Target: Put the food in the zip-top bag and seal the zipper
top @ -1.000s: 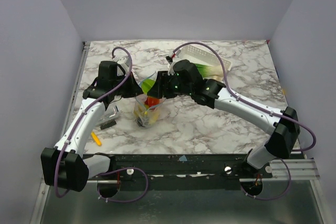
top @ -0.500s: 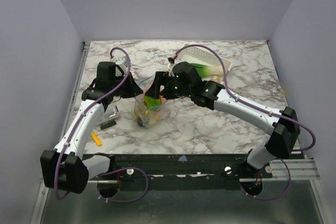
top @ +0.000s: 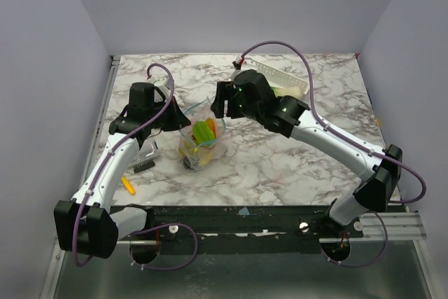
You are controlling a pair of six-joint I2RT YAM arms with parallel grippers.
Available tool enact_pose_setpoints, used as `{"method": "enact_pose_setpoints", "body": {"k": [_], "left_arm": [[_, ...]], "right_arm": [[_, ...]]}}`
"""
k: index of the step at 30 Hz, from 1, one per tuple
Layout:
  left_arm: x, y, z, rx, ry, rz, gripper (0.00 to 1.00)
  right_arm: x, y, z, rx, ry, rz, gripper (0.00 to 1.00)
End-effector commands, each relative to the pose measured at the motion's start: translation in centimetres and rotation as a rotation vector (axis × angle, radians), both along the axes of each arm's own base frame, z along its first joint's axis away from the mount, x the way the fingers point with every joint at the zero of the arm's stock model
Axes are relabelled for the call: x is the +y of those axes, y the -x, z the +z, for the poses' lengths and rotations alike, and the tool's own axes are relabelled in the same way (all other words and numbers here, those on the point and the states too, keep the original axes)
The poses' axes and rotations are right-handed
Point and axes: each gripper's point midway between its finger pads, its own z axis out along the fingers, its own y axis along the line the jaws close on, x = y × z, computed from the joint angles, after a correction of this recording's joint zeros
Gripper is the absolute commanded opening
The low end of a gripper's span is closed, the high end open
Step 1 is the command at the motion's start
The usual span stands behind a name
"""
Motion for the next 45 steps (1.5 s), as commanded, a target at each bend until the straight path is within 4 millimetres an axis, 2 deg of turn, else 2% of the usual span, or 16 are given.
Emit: {"method": "enact_pose_setpoints", "body": {"k": [1,4,8,12,14,17,22,24,26,30,32,35,36,39,41,45], "left_arm": [[0.0,-0.2,0.8,-0.036,0.016,-0.005,0.00],[-0.1,-0.3,0.7,-0.033,0.018,-0.011,0.00],[-0.2,-0.2,0.3,-0.018,0.022,-0.016,0.00],[-0.6,-0.2,0.2,-0.002,0.036,-0.031,0.00],[-0.6,-0.1,0.4,0.005,0.040,-0.028,0.00],[-1.1,0.6,1.9,0.018,0.079,-0.045,0.00],[-3.1,2.7,7.4,-0.034,0.273,-0.076,0.00],[-3.2,3.5,8.6,-0.047,0.329,-0.037,0.00],[-2.9,4.0,8.9,-0.055,0.378,0.025,0.00],[-2.9,3.7,8.5,-0.056,0.408,0.052,0.00],[-3.3,3.4,8.1,-0.021,0.383,0.017,0.00],[-4.2,3.3,8.0,-0.018,0.360,-0.055,0.00],[-4.4,3.3,8.1,-0.033,0.352,-0.071,0.00],[-6.1,3.6,8.0,-0.055,0.327,-0.156,0.00],[-7.3,4.0,7.5,-0.056,0.301,-0.222,0.00],[-8.9,4.9,6.6,-0.095,0.224,-0.315,0.02]], "right_arm": [[-2.4,-1.4,-2.1,-0.013,0.194,-0.035,0.71],[-0.2,-1.4,-4.0,0.053,0.211,0.036,0.63],[1.3,-1.1,-6.5,0.125,0.222,0.079,0.53],[2.1,-0.5,-6.8,0.133,0.163,0.103,0.49],[2.4,-0.2,-6.3,0.126,0.122,0.120,0.39],[3.0,0.5,-4.2,0.132,0.065,0.151,0.24],[4.1,2.0,0.9,0.106,-0.083,0.215,0.09],[4.4,2.1,2.6,0.069,-0.126,0.237,0.07],[4.4,1.7,3.5,0.049,-0.144,0.221,0.01],[5.9,2.7,4.3,0.091,-0.207,0.284,0.01],[6.3,3.4,3.9,0.134,-0.257,0.292,0.01],[5.3,3.5,3.2,0.193,-0.324,0.189,0.01],[4.7,3.5,2.4,0.216,-0.343,0.138,0.01],[3.1,3.6,1.7,0.267,-0.471,0.004,0.01],[1.4,3.2,0.4,0.294,-0.572,-0.125,0.01],[-0.9,3.0,0.0,0.319,-0.771,-0.271,0.01]]}}
